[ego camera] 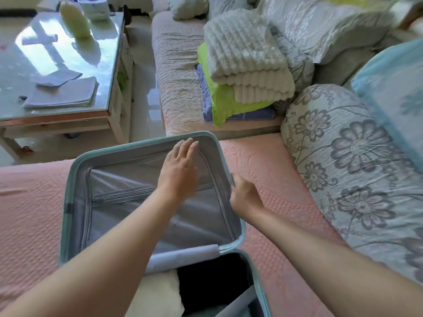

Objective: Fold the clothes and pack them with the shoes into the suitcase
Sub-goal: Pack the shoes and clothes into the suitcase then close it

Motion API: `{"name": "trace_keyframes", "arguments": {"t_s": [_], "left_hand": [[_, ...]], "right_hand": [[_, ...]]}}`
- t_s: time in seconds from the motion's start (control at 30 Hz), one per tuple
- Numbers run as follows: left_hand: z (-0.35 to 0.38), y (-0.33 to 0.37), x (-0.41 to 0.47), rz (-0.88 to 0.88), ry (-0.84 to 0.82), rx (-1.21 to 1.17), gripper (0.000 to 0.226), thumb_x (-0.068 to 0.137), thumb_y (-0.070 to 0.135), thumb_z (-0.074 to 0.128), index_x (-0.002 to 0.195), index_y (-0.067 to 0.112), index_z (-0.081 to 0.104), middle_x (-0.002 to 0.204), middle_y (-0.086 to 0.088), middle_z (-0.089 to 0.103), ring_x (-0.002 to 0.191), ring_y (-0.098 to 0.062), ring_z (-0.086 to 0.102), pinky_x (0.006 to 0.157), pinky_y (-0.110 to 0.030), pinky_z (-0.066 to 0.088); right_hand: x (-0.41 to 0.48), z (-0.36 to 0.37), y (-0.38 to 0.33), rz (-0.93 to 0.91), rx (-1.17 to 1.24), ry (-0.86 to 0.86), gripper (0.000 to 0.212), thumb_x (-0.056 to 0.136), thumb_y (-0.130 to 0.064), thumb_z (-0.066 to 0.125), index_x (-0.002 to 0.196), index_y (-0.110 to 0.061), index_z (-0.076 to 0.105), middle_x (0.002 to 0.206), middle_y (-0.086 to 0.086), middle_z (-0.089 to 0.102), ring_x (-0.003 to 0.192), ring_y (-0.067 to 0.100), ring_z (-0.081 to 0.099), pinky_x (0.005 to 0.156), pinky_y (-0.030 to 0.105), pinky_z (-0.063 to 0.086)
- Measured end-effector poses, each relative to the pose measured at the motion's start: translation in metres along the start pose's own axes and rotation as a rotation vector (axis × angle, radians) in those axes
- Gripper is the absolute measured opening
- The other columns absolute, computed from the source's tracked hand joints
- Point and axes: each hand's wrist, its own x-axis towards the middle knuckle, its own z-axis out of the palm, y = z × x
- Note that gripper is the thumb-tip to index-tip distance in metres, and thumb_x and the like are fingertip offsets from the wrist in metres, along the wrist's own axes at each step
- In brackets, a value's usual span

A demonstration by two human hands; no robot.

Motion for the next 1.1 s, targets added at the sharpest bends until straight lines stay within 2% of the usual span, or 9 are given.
{"name": "trace_keyframes", "arguments": {"t_s": [0.17,0.3,0.43,0.63,0.73,0.8,0.9,1.0,1.1], "left_hand": [[-0.044,0.031,0.023,0.0,0.061,0.096,0.083,0.083,0.012,0.055,0.157,0.013,0.016,0.164,-0.008,0.017,0.152,-0.026,0.012,0.124,-0.04,0.001],[-0.073,0.043,0.023,0.045,0.055,0.137,0.061,0.073,0.013,0.064,0.133,0.02,0.054,0.13,-0.007,0.056,0.118,-0.033,0.051,0.099,-0.044,0.038],[-0.098,0.052,0.004,0.088,0.014,0.031,0.047,0.077,0.0,0.06,0.119,0.02,0.068,0.115,-0.006,0.063,0.113,-0.031,0.055,0.082,-0.042,0.05],[-0.131,0.072,-0.035,0.158,0.078,0.001,0.051,0.069,-0.007,0.064,0.111,0.02,0.074,0.101,-0.003,0.067,0.105,-0.029,0.06,0.07,-0.039,0.056],[-0.153,0.075,-0.064,0.217,0.106,0.005,0.048,0.061,-0.007,0.068,0.102,0.016,0.075,0.091,-0.003,0.068,0.09,-0.032,0.065,0.062,-0.04,0.058],[-0.171,0.079,-0.083,0.199,0.078,-0.019,0.045,0.062,-0.006,0.065,0.1,0.017,0.073,0.096,-0.003,0.068,0.093,-0.032,0.064,0.068,-0.039,0.057],[-0.203,0.089,-0.105,0.129,0.032,-0.101,0.051,0.066,-0.001,0.067,0.113,0.019,0.064,0.112,-0.001,0.063,0.108,-0.027,0.058,0.083,-0.036,0.052],[-0.225,0.089,-0.118,0.022,-0.211,0.073,0.102,0.069,0.027,0.077,0.154,0.021,0.021,0.158,-0.002,0.026,0.146,-0.023,0.024,0.119,-0.036,0.024],[-0.236,0.084,-0.134,-0.055,-0.46,0.223,0.13,0.064,0.046,0.08,0.158,0.02,-0.007,0.166,-0.001,-0.002,0.152,-0.019,0.0,0.124,-0.039,-0.001]], "right_hand": [[-0.048,-0.028,-0.004,-0.165,0.115,0.091,0.039,0.095,-0.004,0.046,0.132,-0.011,0.057,0.106,0.017,0.072,0.093,0.038,0.067,0.074,0.037,0.052],[-0.073,-0.041,0.003,-0.204,0.161,0.054,0.035,0.096,-0.013,0.046,0.129,-0.013,0.057,0.106,0.012,0.072,0.094,0.036,0.067,0.075,0.041,0.053],[-0.094,-0.054,-0.001,-0.167,0.204,-0.032,0.036,0.09,-0.015,0.053,0.126,-0.019,0.053,0.119,0.006,0.063,0.108,0.03,0.064,0.086,0.041,0.052],[-0.071,-0.125,-0.075,-0.245,0.192,0.004,0.091,0.078,-0.026,0.071,0.152,-0.031,0.019,0.15,-0.002,0.027,0.133,0.018,0.039,0.105,0.037,0.041],[-0.062,-0.154,-0.109,-0.249,0.042,-0.27,0.105,0.075,-0.026,0.072,0.16,-0.031,0.01,0.161,0.003,0.026,0.142,0.018,0.035,0.112,0.027,0.033],[-0.071,-0.163,-0.124,-0.281,-0.105,-0.418,0.105,0.075,-0.023,0.07,0.161,-0.026,0.009,0.161,0.006,0.027,0.144,0.021,0.034,0.115,0.026,0.029],[-0.097,-0.169,-0.138,-0.352,-0.138,-0.401,0.103,0.074,-0.016,0.067,0.16,-0.023,0.011,0.158,0.005,0.027,0.139,0.026,0.039,0.115,0.032,0.034],[-0.124,-0.169,-0.141,-0.448,-0.037,-0.369,0.101,0.072,-0.012,0.069,0.157,-0.024,0.017,0.154,0.002,0.03,0.134,0.025,0.044,0.113,0.036,0.038],[-0.148,-0.17,-0.129,-0.587,0.048,-0.338,0.101,0.064,-0.012,0.073,0.153,-0.02,0.026,0.15,0.003,0.035,0.137,0.023,0.04,0.115,0.039,0.037]]}}
